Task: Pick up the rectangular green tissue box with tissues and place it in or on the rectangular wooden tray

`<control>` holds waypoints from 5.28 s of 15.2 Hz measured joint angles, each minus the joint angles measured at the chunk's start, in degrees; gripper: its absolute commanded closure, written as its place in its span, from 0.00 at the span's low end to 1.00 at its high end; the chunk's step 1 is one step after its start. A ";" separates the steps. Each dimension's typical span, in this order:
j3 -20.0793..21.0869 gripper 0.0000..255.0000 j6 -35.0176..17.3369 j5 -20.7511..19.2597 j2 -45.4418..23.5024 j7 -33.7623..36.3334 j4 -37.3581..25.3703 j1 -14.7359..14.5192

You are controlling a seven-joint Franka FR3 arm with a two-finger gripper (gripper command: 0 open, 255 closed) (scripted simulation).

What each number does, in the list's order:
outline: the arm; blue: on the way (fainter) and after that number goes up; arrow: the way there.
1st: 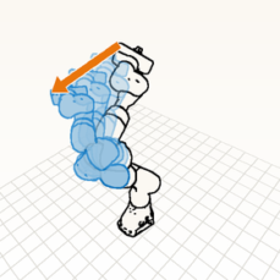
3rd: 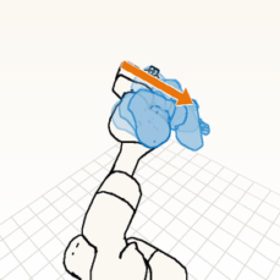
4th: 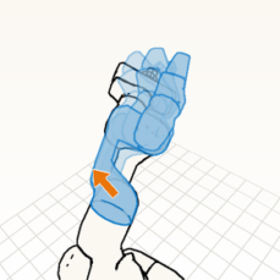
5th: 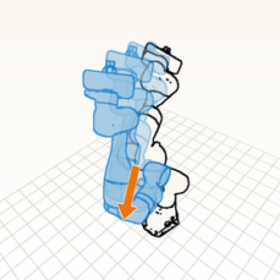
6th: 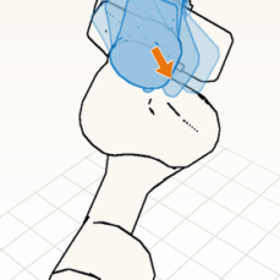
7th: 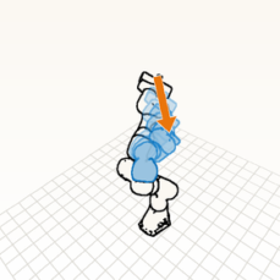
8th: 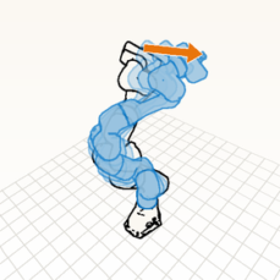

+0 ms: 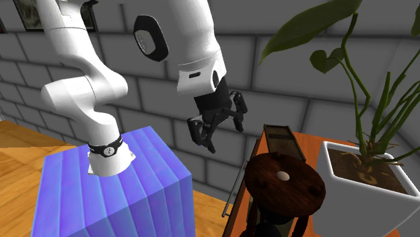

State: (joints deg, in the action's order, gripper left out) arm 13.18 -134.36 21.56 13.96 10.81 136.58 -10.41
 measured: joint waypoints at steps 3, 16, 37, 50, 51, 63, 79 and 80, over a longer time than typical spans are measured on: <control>1.53 0.00 -4.25 0.44 -6.30 1.38 -3.99 -0.82; 4.49 0.00 -15.87 -0.99 -21.94 5.49 -12.09 -3.76; 4.41 1.00 -14.26 -1.34 -20.89 6.20 -12.78 -3.76; 3.88 1.00 -4.99 -2.77 -15.87 8.90 -17.04 -3.33; 3.83 1.00 -4.41 -2.81 -15.63 8.93 -17.39 -3.27; 6.98 1.00 -0.63 -6.87 -14.25 18.93 -21.77 -6.50; 14.70 1.00 3.07 -24.11 -25.11 47.88 -38.21 -19.39; 15.00 1.00 3.45 -25.24 -25.73 49.71 -39.15 -20.56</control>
State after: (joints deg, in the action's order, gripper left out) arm 28.18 -130.91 -3.68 -11.77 60.52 97.43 -30.97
